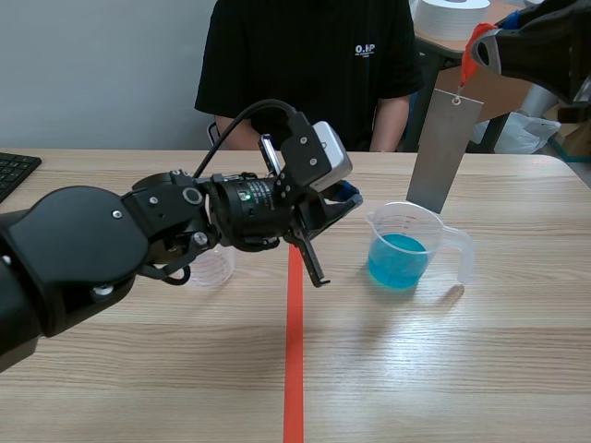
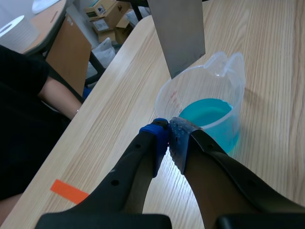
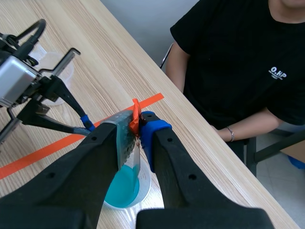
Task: Do the redox reaction experiment.
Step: 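Point at the plate with the left hand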
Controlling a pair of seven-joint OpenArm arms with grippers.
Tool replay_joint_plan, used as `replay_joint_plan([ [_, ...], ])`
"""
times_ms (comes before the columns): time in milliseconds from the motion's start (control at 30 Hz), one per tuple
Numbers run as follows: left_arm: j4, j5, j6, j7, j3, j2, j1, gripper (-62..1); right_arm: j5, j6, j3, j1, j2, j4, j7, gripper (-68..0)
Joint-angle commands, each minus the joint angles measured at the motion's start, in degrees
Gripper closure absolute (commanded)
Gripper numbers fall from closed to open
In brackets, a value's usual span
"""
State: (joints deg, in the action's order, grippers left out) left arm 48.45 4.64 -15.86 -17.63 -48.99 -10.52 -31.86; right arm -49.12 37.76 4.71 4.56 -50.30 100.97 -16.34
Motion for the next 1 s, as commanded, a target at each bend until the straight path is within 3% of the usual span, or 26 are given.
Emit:
replay_joint_plan([
  [0, -0.46, -0.55, 1.66, -0.98, -1.03, 1.97, -1.62, -4.7, -0.63, -0.39, -0.96, 1.01, -0.76, 0.44, 1.29, -1.5],
  [367, -11.72, -0.52, 7.69, -4.07, -3.19, 9.51, -6.29, -4.6, -0.63, -0.39, -0.96, 1.01, -0.76, 0.44, 1.57, -1.5],
  [967, -15.85, 2.95, 7.82, -7.82, -3.19, 10.84, -6.6, -4.6, -0.63, -0.39, -0.96, 1.01, -0.76, 0.44, 2.12, -1.5],
])
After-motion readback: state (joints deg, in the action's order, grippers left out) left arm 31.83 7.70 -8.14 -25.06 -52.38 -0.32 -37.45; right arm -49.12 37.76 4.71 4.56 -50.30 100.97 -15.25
